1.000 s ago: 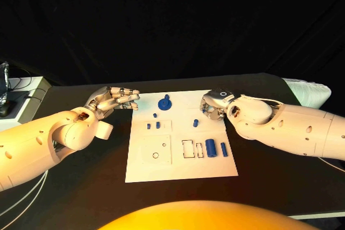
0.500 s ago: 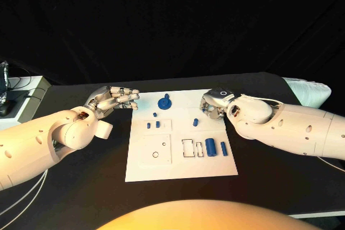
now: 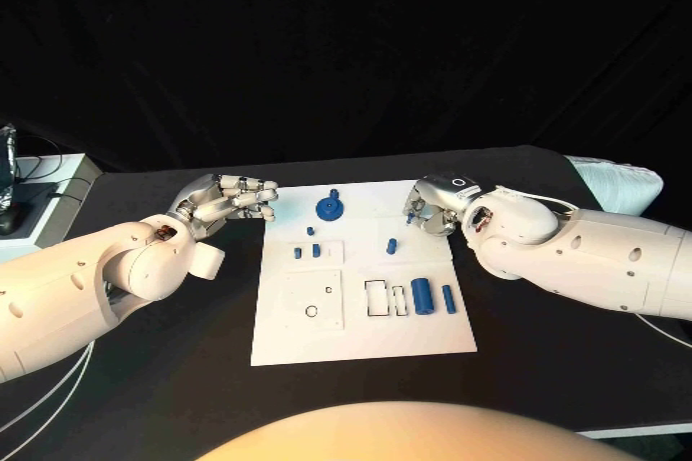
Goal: Assemble the parts on the task board
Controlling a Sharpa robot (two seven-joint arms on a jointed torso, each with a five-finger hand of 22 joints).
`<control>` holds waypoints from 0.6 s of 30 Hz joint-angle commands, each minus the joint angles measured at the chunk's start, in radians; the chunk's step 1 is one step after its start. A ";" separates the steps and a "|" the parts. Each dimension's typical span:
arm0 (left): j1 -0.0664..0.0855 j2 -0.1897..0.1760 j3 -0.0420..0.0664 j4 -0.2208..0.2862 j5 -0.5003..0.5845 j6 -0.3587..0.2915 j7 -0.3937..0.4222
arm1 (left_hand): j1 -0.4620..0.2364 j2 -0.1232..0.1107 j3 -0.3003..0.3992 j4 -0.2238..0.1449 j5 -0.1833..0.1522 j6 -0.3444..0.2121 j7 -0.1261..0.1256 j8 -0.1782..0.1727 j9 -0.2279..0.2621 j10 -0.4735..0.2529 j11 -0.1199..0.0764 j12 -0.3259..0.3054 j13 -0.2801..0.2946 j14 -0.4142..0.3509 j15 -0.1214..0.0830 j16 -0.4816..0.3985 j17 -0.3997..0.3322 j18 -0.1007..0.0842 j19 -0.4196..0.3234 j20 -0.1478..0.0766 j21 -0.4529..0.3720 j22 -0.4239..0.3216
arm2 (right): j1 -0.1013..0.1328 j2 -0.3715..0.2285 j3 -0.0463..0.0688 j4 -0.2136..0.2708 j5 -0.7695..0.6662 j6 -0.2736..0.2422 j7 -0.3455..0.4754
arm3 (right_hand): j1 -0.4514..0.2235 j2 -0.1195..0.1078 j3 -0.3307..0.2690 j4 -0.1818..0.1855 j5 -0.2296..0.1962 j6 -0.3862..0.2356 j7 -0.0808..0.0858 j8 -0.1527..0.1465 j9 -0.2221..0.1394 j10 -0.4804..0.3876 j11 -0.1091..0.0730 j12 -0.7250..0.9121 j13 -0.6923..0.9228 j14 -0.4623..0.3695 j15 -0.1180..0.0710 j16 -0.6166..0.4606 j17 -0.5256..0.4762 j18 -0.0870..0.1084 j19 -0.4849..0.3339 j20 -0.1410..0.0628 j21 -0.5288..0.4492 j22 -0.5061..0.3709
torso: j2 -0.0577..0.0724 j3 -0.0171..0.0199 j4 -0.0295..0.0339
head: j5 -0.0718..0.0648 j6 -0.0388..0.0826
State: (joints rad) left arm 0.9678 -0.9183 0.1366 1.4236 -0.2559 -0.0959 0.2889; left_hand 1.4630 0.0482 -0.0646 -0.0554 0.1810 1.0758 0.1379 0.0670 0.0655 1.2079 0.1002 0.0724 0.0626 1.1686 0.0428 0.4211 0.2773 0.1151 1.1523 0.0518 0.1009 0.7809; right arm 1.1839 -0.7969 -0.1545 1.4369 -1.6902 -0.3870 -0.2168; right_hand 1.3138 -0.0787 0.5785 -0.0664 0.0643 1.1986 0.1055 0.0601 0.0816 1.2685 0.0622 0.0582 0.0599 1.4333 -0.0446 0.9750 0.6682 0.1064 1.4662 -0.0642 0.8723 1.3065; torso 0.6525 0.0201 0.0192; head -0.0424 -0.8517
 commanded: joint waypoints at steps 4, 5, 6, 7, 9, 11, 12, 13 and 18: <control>0.000 0.003 0.001 -0.008 0.001 0.016 0.003 | 0.007 -0.004 0.001 -0.005 0.005 -0.009 0.004 -0.002 0.000 -0.010 -0.002 -0.005 0.000 0.002 0.004 -0.007 0.001 -0.013 -0.007 0.000 0.006 0.003 | 0.015 -0.027 0.009 0.027 0.116 -0.094 0.035 | 0.015 0.013 -0.002 -0.005 0.008 0.007 0.004 0.007 0.000 0.020 -0.014 0.002 0.001 -0.004 0.001 0.001 0.001 0.014 0.062 0.002 0.006 0.002 | -0.001 -0.0005 0.0004 | -0.001 0.001; 0.000 0.004 0.001 -0.010 0.001 0.016 0.003 | 0.007 -0.004 0.000 -0.005 0.004 -0.010 0.004 -0.002 0.000 -0.011 -0.002 -0.004 0.000 0.001 0.004 -0.007 0.001 -0.013 -0.007 0.000 0.006 0.003 | 0.017 -0.032 0.011 0.033 0.132 -0.099 0.040 | 0.015 0.013 -0.002 -0.005 0.008 0.007 0.004 0.006 0.000 0.020 -0.014 0.002 0.001 -0.004 0.001 0.001 0.001 0.014 0.062 0.002 0.006 0.002 | -0.001 -0.0006 0.0002 | -0.001 0.001; 0.000 0.004 0.001 -0.011 0.002 0.015 0.003 | 0.006 -0.004 0.000 -0.005 0.004 -0.011 0.004 -0.002 0.000 -0.011 -0.002 -0.004 0.001 0.001 0.004 -0.007 0.001 -0.013 -0.007 0.000 0.006 0.003 | 0.019 -0.038 0.013 0.040 0.146 -0.103 0.043 | 0.017 0.014 -0.003 -0.006 0.009 0.006 0.005 0.006 0.000 0.018 -0.013 0.002 0.001 -0.004 0.001 0.001 0.001 0.015 0.062 0.002 0.006 0.003 | -0.001 -0.0007 0.0001 | -0.001 0.001; 0.000 0.005 0.001 -0.012 0.002 0.015 0.003 | 0.006 -0.004 0.000 -0.005 0.004 -0.011 0.004 -0.002 0.000 -0.011 -0.002 -0.004 0.001 0.001 0.004 -0.007 0.001 -0.013 -0.007 0.000 0.006 0.003 | 0.021 -0.046 0.015 0.050 0.161 -0.104 0.048 | 0.017 0.014 -0.003 -0.006 0.011 0.006 0.006 0.006 0.000 0.018 -0.013 0.002 0.001 -0.004 0.002 0.001 0.001 0.016 0.062 0.002 0.006 0.003 | -0.001 -0.0009 0.0000 | 0.000 0.002; 0.000 0.006 0.001 -0.012 0.003 0.015 0.004 | 0.006 -0.004 0.000 -0.005 0.004 -0.011 0.004 -0.002 0.000 -0.011 -0.002 -0.004 0.001 0.001 0.004 -0.007 0.001 -0.013 -0.007 0.000 0.006 0.003 | 0.024 -0.058 0.019 0.071 0.184 -0.105 0.054 | 0.018 0.015 -0.005 -0.007 0.011 0.006 0.006 0.007 0.000 0.018 -0.013 0.002 0.001 -0.004 0.002 0.001 0.001 0.017 0.062 0.003 0.005 0.004 | -0.001 -0.0011 0.0004 | 0.002 0.002; 0.000 0.007 0.001 -0.012 0.004 0.015 0.005 | 0.006 -0.004 0.000 -0.005 0.004 -0.011 0.004 -0.002 0.000 -0.011 -0.002 -0.004 0.001 0.001 0.004 -0.007 0.001 -0.013 -0.007 0.000 0.006 0.003 | 0.025 -0.067 0.021 0.097 0.201 -0.105 0.060 | 0.020 0.017 -0.009 -0.008 0.012 0.005 0.007 0.006 -0.001 0.018 -0.012 0.002 0.001 -0.005 0.003 0.001 0.001 0.021 0.062 0.005 0.004 0.007 | -0.001 -0.0013 0.0002 | 0.008 0.003; 0.000 0.008 0.001 -0.012 0.005 0.015 0.005 | 0.006 -0.004 0.000 -0.005 0.004 -0.011 0.004 -0.002 0.000 -0.011 -0.002 -0.004 0.001 0.001 0.004 -0.007 0.001 -0.013 -0.007 0.000 0.006 0.003 | 0.026 -0.070 0.022 0.111 0.207 -0.103 0.063 | 0.020 0.017 -0.009 -0.008 0.012 0.005 0.007 0.006 -0.001 0.017 -0.012 0.002 0.001 -0.005 0.003 0.001 0.001 0.021 0.062 0.005 0.004 0.007 | -0.001 -0.0015 -0.0002 | 0.010 0.004; 0.000 0.009 0.001 -0.011 0.005 0.014 0.005 | 0.006 -0.004 0.000 -0.005 0.004 -0.011 0.004 -0.002 0.000 -0.011 -0.002 -0.004 0.001 0.001 0.004 -0.007 0.001 -0.013 -0.007 0.000 0.006 0.003 | 0.026 -0.071 0.023 0.125 0.211 -0.099 0.064 | 0.021 0.017 -0.009 -0.009 0.013 0.005 0.007 0.006 -0.001 0.017 -0.012 0.002 0.001 -0.004 0.003 0.001 0.001 0.021 0.062 0.005 0.005 0.009 | -0.001 -0.0013 -0.0006 | 0.013 0.004; -0.001 0.018 0.001 -0.012 0.006 0.014 0.007 | 0.007 -0.004 0.001 -0.006 0.004 -0.012 0.004 -0.001 0.000 -0.011 -0.002 -0.004 0.001 0.002 0.004 -0.007 0.002 -0.012 -0.007 0.000 0.007 0.005 | 0.025 -0.055 0.021 0.172 0.178 -0.065 0.059 | 0.022 0.017 -0.010 -0.011 0.014 0.005 0.008 0.006 -0.001 0.017 -0.012 0.002 0.001 -0.005 0.003 0.001 0.001 0.022 0.062 0.006 0.004 0.009 | -0.002 -0.0014 -0.0017 | 0.032 0.003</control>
State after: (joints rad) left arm 0.9675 -0.9044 0.1367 1.4100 -0.2547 -0.0954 0.2871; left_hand 1.4630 0.0483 -0.0646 -0.0554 0.1810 1.0721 0.1416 0.0670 0.0655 1.2043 0.0965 0.0724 0.0626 1.1685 0.0428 0.4211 0.2771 0.1150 1.1523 0.0518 0.1009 0.7847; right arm 1.2100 -0.8580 -0.1322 1.5965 -1.5162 -0.4703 -0.1765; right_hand 1.3203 -0.0724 0.5698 -0.0749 0.0718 1.2000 0.1079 0.0653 0.0794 1.2681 0.0619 0.0553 0.0608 1.4333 -0.0446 0.9748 0.6679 0.1075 1.4660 -0.0640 0.8722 1.3074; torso 0.6508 0.0189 0.0184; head -0.0190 -0.8476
